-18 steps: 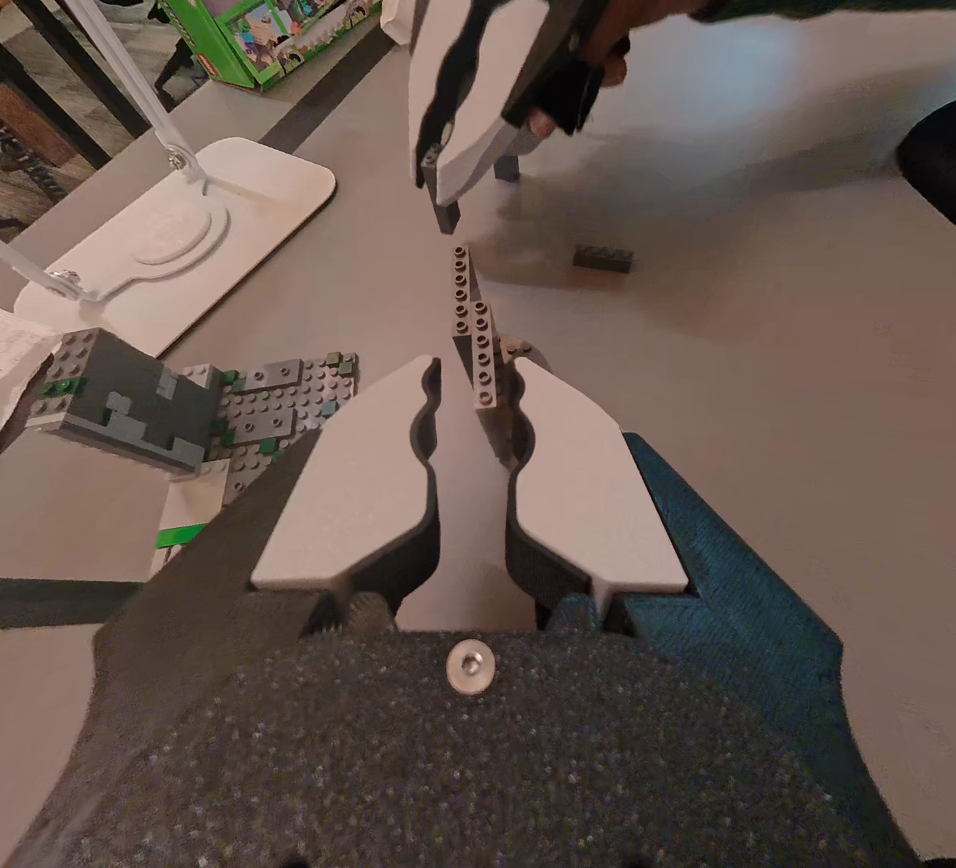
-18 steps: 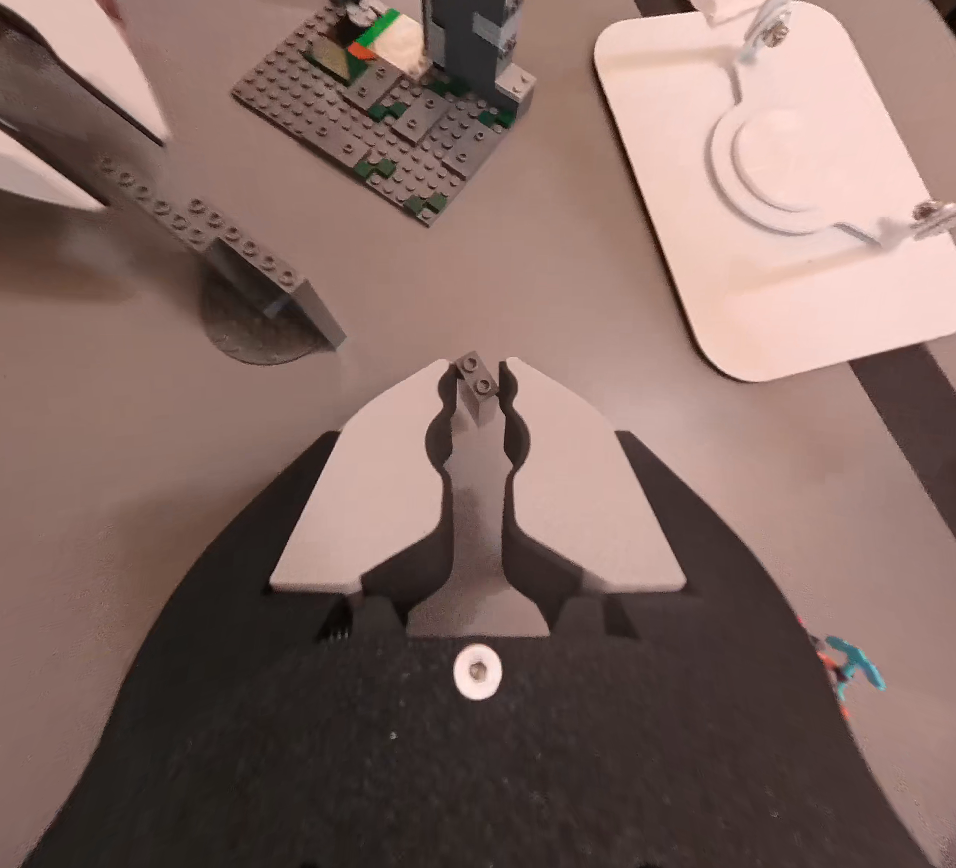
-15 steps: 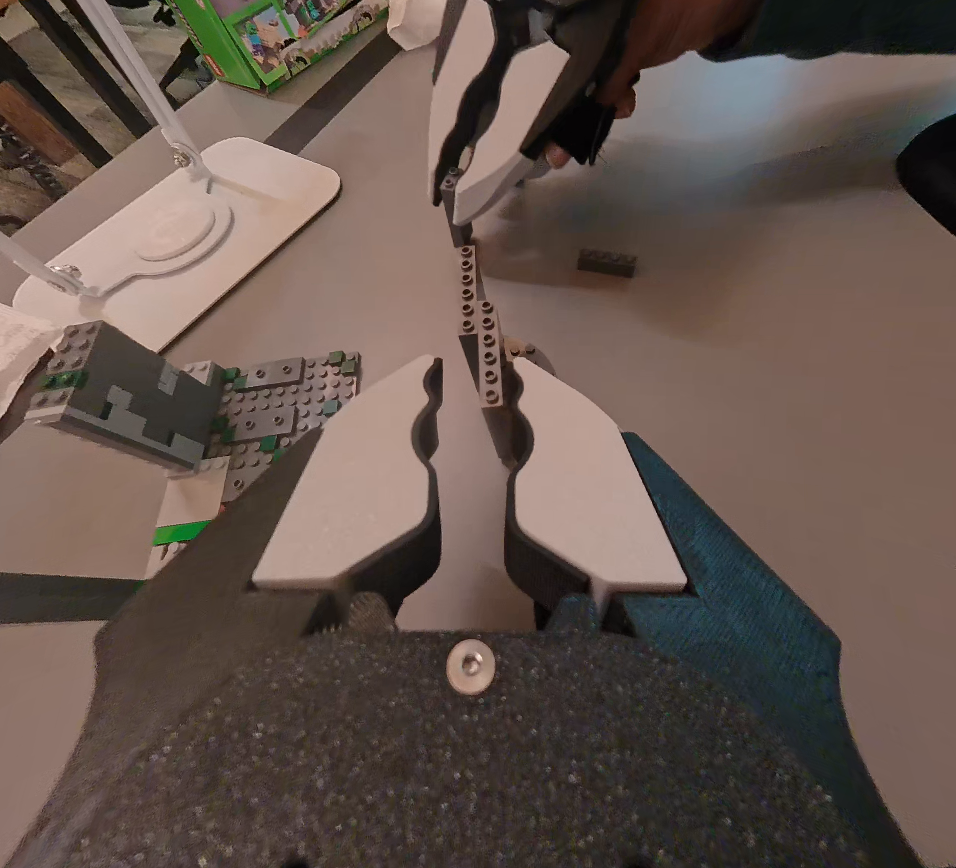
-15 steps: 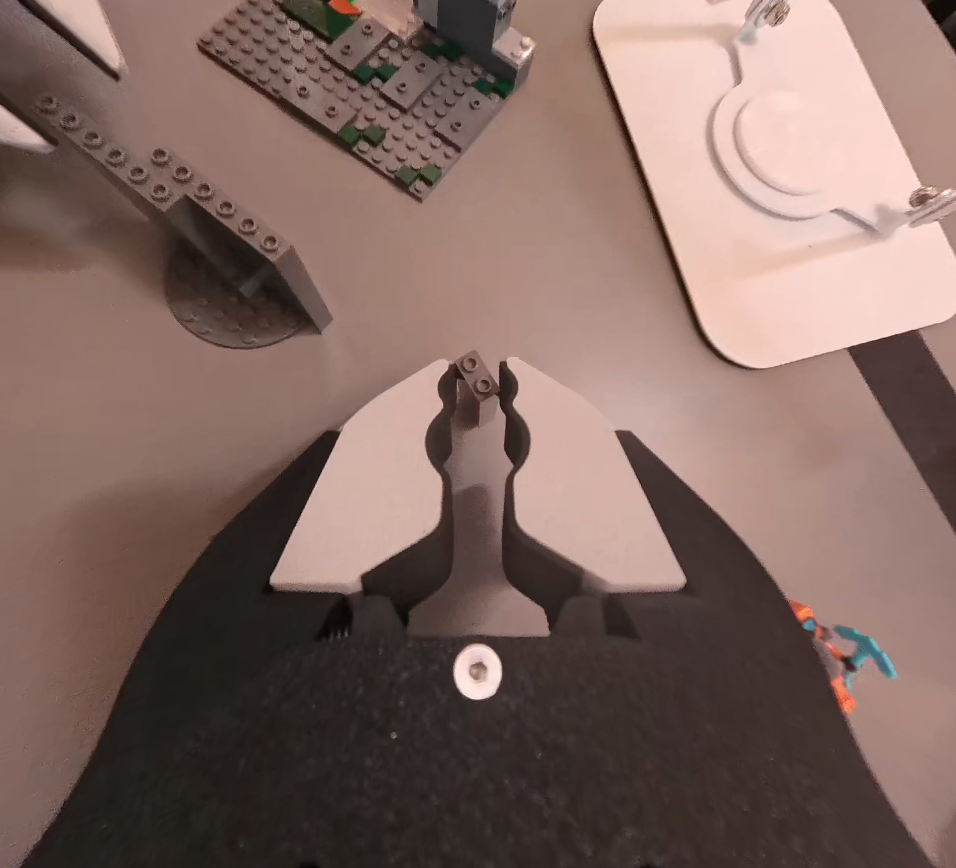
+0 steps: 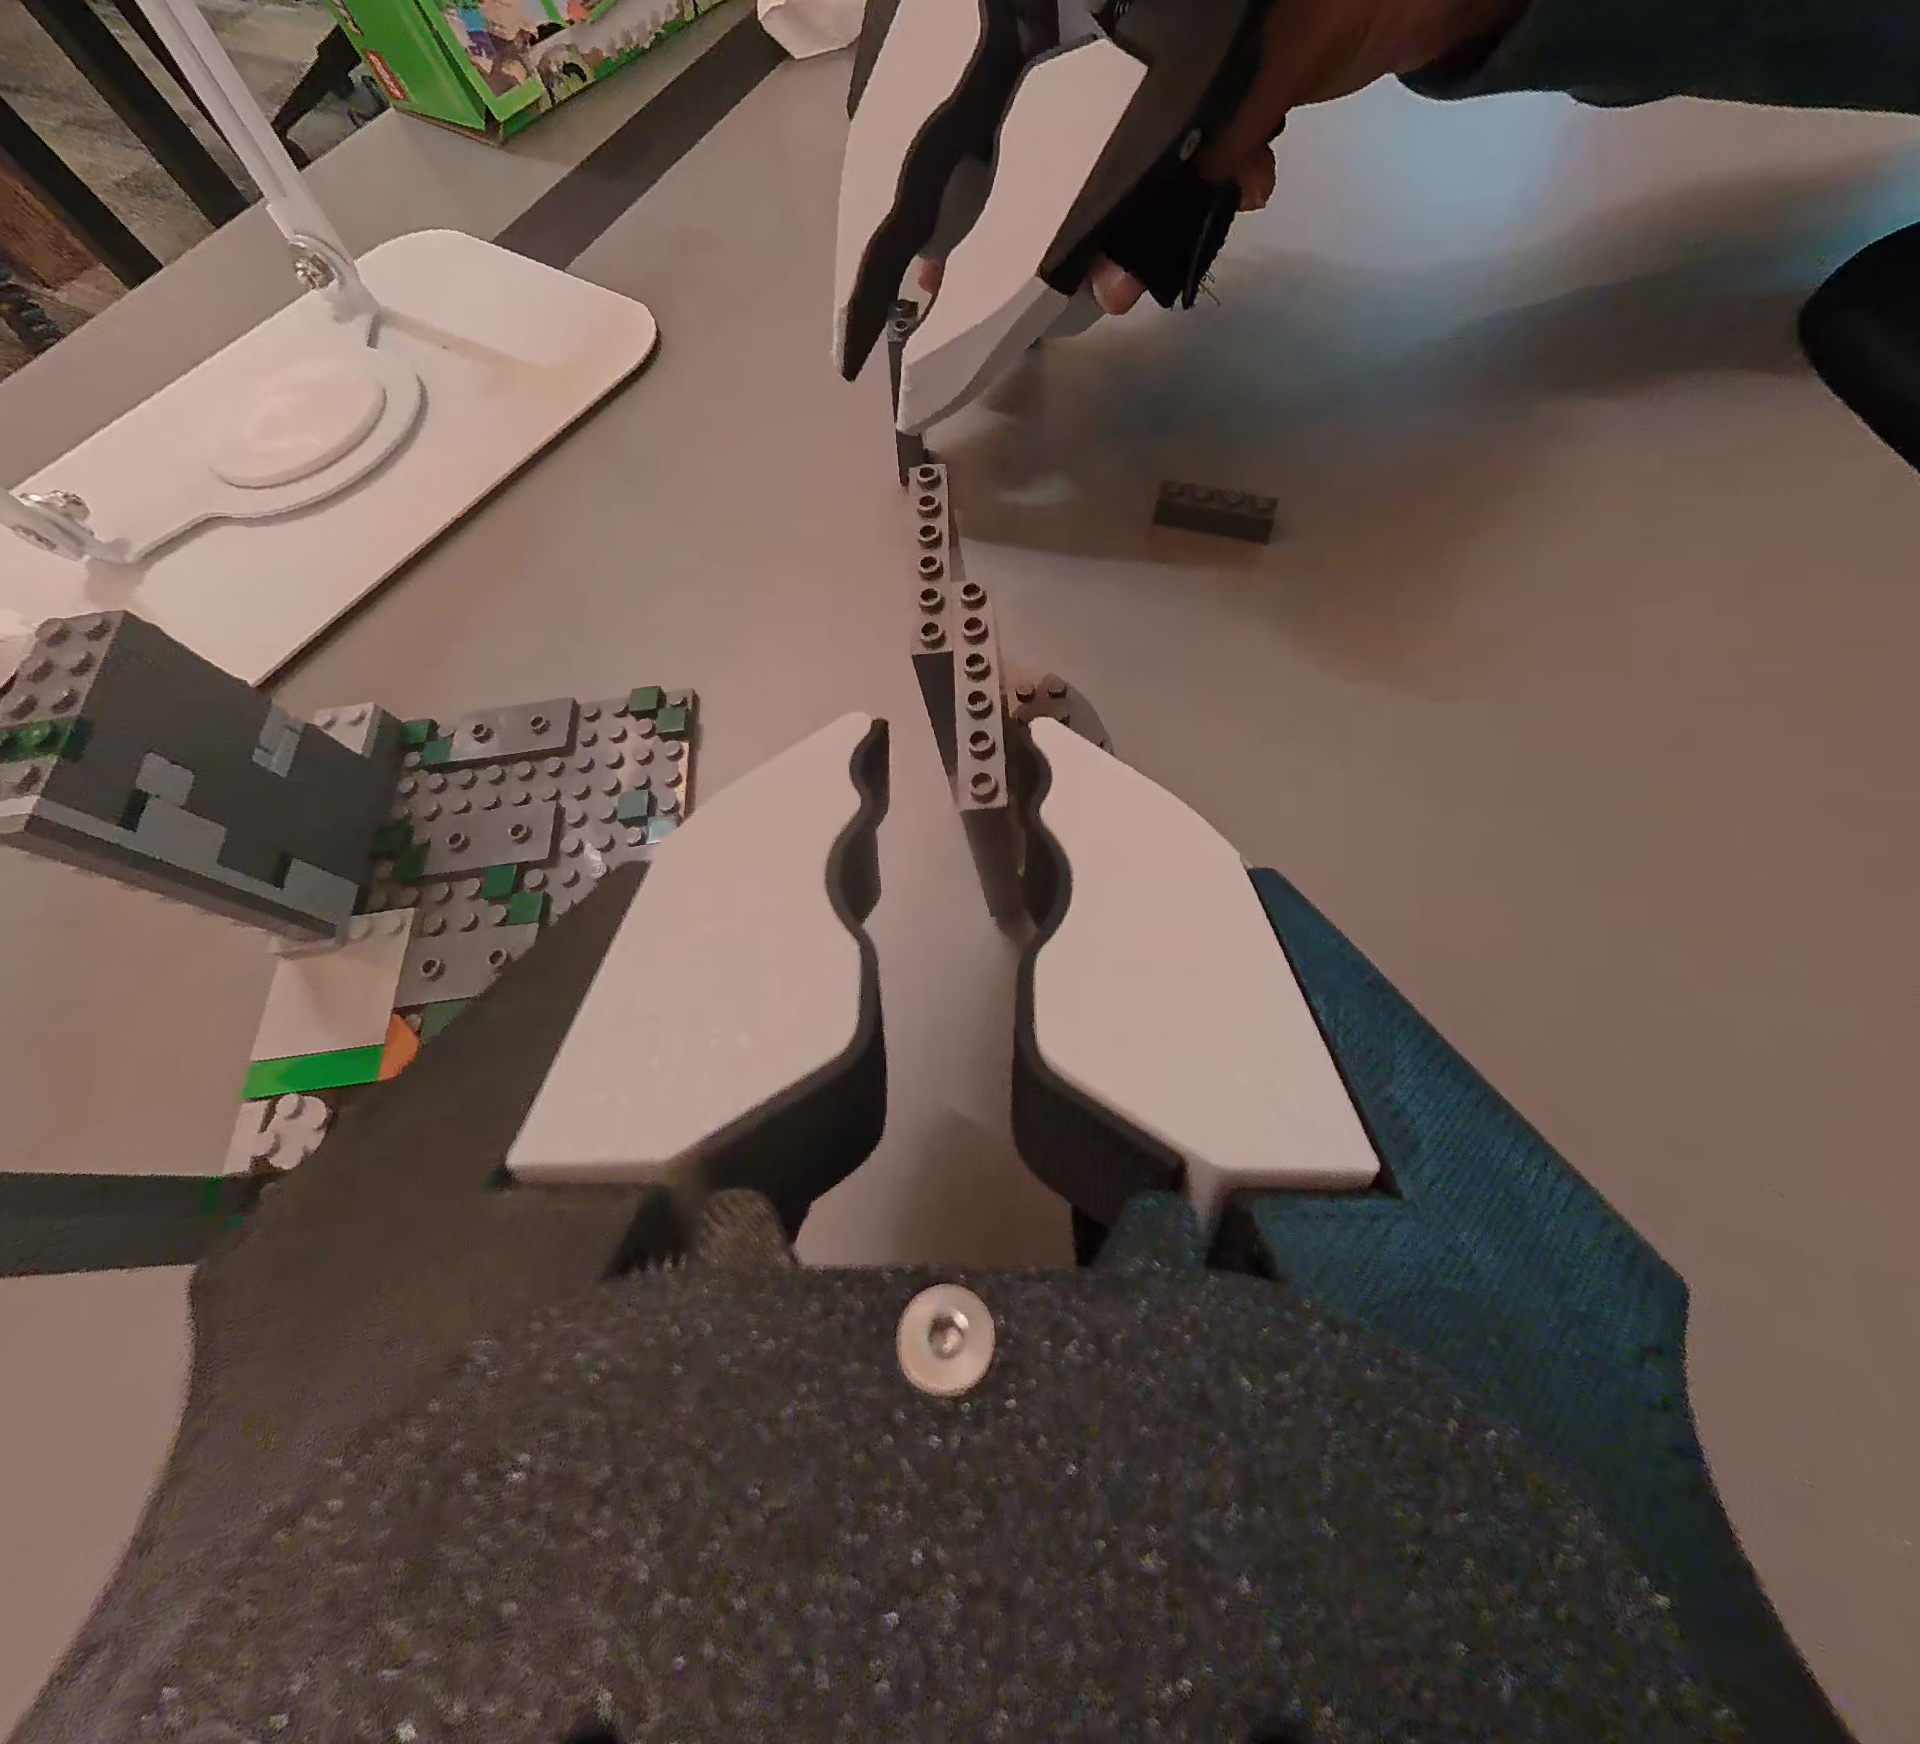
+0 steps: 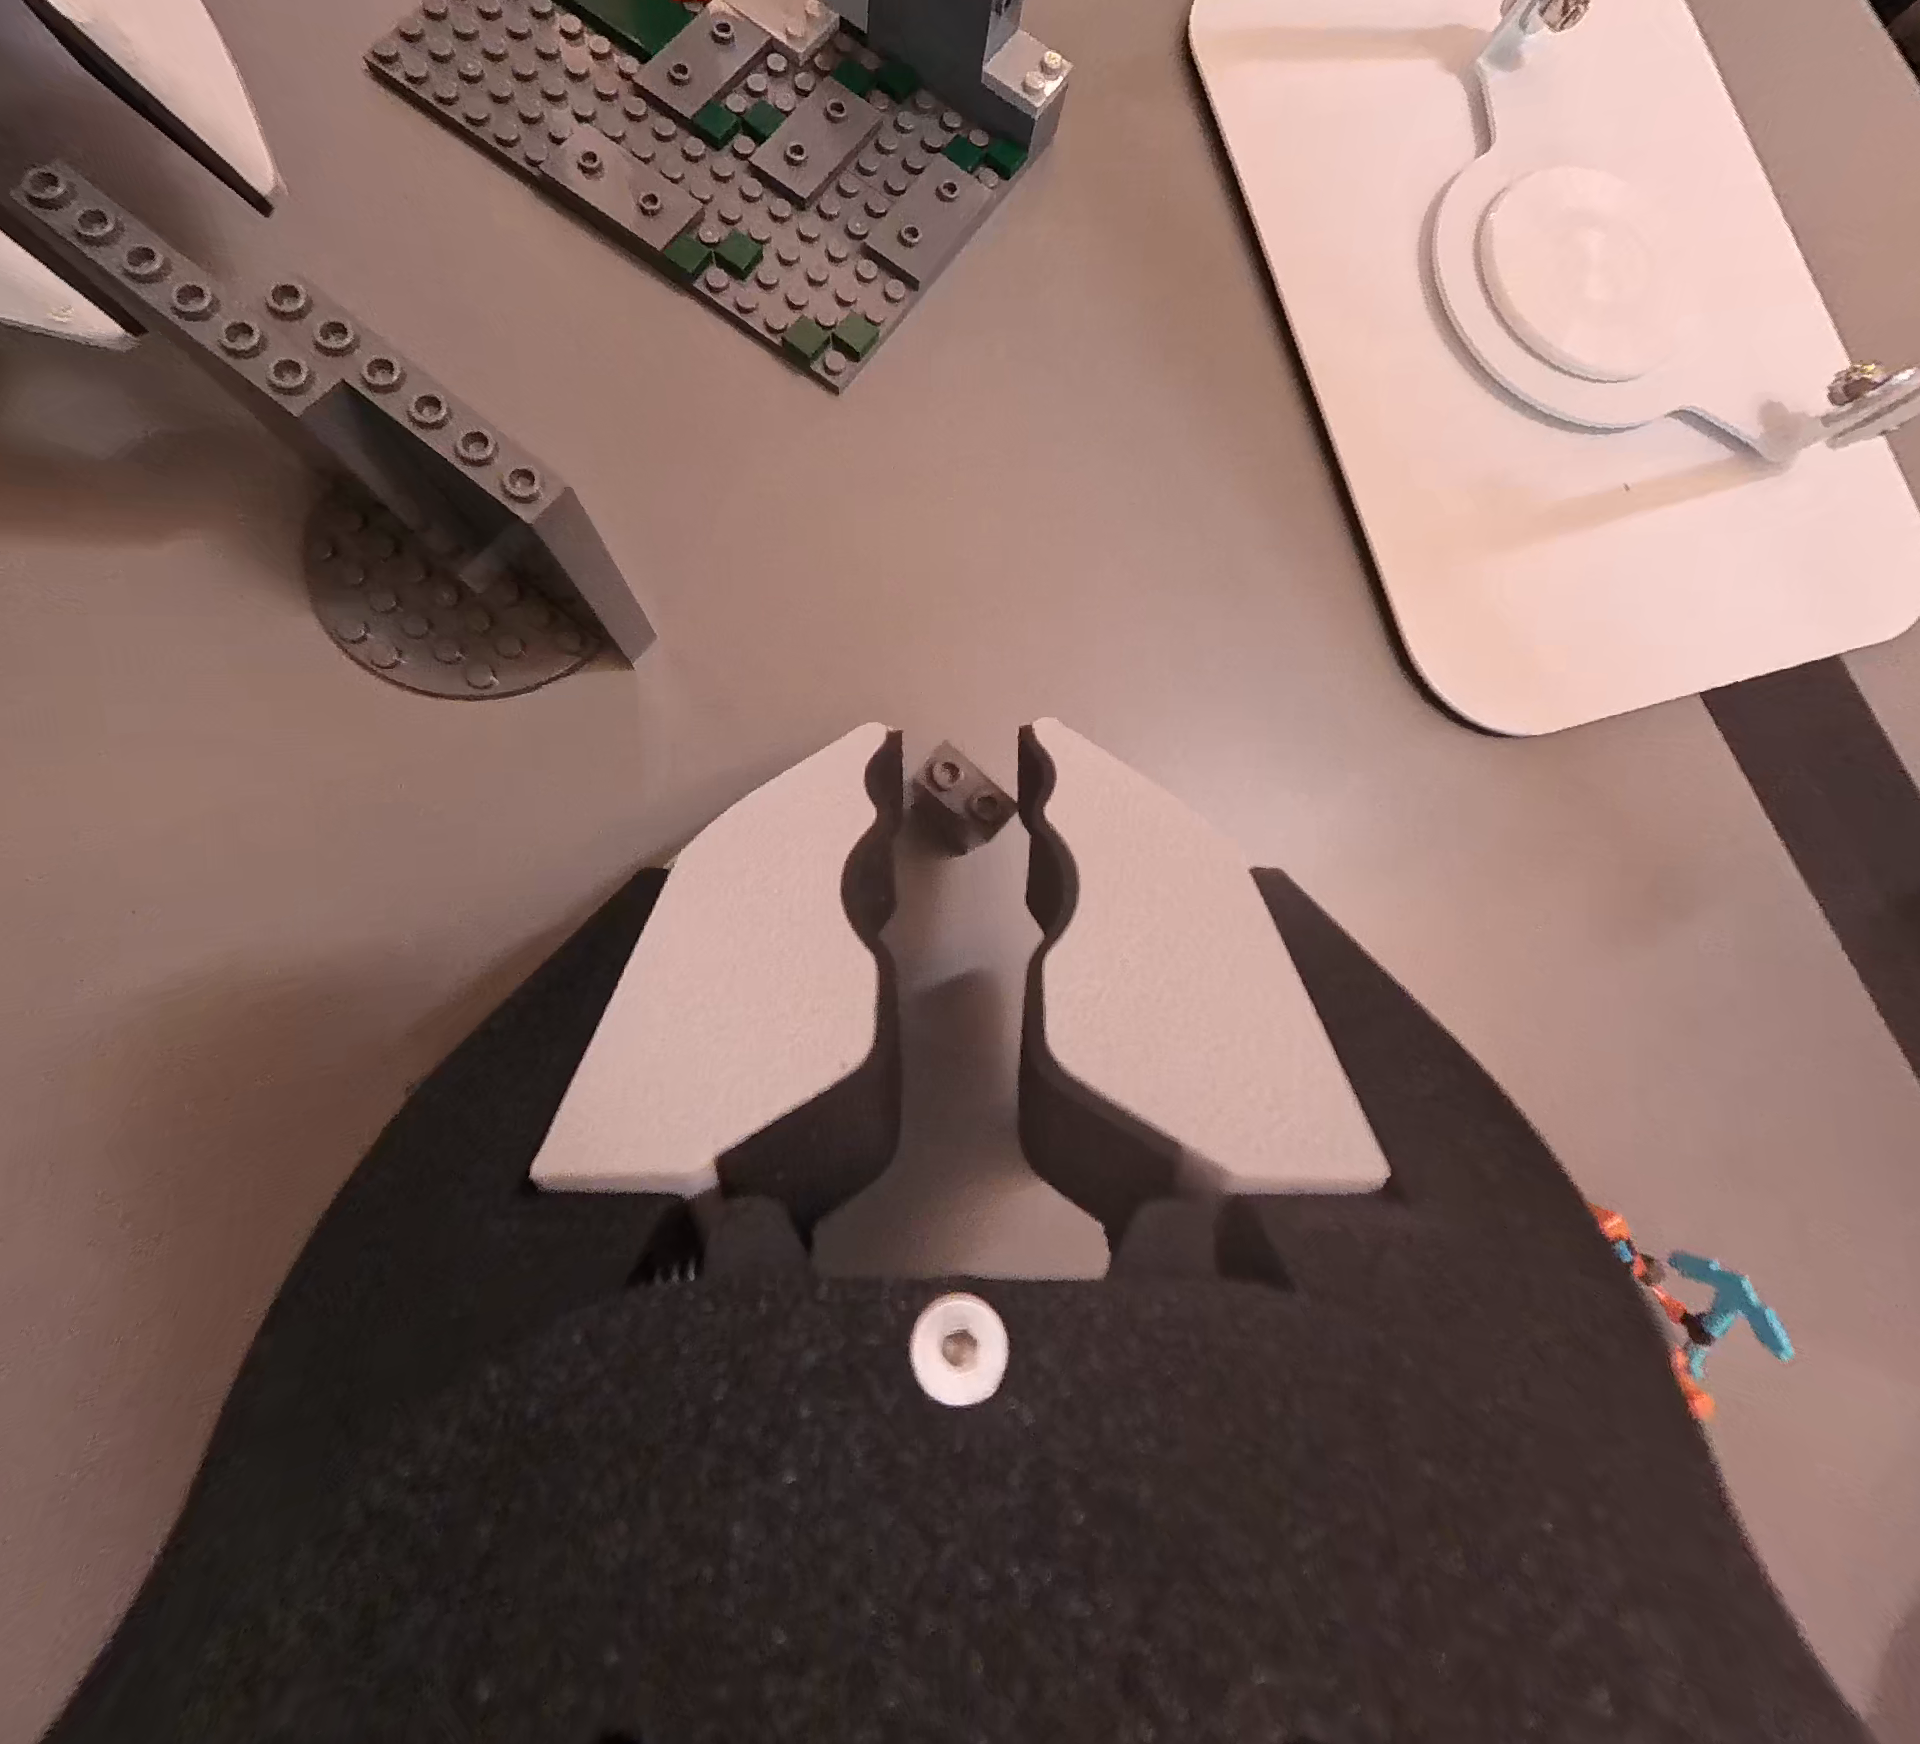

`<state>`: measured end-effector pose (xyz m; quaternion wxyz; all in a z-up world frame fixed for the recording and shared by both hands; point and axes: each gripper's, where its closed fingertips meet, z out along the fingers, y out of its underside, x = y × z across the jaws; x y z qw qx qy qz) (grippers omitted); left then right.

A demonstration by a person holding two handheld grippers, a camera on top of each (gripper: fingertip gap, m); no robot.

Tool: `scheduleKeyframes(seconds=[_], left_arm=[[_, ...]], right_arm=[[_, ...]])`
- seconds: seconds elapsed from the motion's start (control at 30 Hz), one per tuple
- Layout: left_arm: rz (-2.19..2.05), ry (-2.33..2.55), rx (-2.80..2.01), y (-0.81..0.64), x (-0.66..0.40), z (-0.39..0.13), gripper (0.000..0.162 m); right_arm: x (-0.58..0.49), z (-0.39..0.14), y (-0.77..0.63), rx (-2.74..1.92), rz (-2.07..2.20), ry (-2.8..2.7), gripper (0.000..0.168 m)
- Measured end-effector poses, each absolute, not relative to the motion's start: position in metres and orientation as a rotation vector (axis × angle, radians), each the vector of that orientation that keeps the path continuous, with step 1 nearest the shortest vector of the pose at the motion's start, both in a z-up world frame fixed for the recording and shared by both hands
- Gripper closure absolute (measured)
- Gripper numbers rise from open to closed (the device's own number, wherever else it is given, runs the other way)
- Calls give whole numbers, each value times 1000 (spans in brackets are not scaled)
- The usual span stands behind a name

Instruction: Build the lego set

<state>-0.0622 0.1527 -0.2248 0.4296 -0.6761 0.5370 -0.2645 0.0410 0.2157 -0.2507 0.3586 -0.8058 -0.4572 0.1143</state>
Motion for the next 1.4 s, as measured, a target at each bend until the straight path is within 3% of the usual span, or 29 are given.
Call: scheduleKeyframes(seconds=[0.53,1.0,1.27,1.4], left_arm=[[-676,1321,-1688,153,-62,-224,140],[-670,1344,-1709,152,-59,-233,141],[-669,1346,-1707,151,-59,-233,143],[-680,1346,-1700,149,-60,-232,144]], right_arm=[[76,-165,216,-1909,371,-873,145],[73,-252,117,-2130,414,-952,143],[43,-275,115,-2209,357,-967,140],[43,-278,119,-2206,329,-1003,153]])
